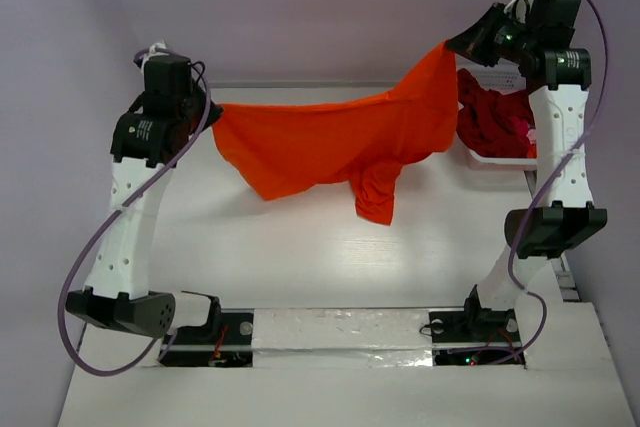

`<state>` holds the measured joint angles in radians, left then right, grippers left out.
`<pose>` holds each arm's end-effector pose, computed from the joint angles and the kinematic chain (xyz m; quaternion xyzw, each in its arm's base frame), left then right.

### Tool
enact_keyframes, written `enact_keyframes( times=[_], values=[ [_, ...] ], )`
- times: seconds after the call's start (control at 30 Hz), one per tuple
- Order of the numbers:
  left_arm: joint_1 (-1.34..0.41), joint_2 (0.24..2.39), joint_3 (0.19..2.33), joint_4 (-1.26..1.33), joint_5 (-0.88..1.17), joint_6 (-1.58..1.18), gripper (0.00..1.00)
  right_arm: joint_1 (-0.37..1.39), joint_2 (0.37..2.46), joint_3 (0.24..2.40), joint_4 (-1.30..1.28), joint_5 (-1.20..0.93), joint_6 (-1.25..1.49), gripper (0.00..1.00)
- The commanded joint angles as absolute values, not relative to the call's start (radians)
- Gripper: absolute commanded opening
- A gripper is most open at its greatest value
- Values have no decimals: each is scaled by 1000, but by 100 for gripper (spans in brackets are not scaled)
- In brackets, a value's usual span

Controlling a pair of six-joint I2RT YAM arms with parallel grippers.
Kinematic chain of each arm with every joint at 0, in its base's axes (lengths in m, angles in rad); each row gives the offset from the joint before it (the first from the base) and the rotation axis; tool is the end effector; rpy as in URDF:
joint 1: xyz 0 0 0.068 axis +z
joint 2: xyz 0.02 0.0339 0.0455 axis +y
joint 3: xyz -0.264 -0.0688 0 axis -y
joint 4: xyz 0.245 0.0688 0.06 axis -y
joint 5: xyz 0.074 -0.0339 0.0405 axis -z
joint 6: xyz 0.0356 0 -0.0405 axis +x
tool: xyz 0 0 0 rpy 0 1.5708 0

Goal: Fold and stack the t-shirts
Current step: Flatten out the tshirt

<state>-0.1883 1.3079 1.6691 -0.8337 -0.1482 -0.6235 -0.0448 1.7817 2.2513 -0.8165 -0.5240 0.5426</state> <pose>0.2531 -0.0429 0.4614 -0.2214 0.8222 -0.1475 0.5032 0.3656 0.0014 0.5004 0.0865 0.7998 0.3422 0.4855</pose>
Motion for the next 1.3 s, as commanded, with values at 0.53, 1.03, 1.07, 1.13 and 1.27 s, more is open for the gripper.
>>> enact_keyframes(
  times=[0.53,1.03,1.07,1.13,1.27],
  values=[
    [-183,961,1573,-542,-132,-535,0,-34,1327,1810,-540,-595,607,0],
    [-183,611,1589,-482,43,-532,0,-23,795,1650,-440,-655,577,0],
    [-183,614,1607,-479,44,-532,0,-23,790,1669,-442,-658,571,0],
    [-183,626,1667,-457,51,-517,0,-23,802,1738,-442,-661,558,0],
    [-183,690,1775,-434,37,-503,0,-23,871,1857,-422,-675,581,0]
  ],
)
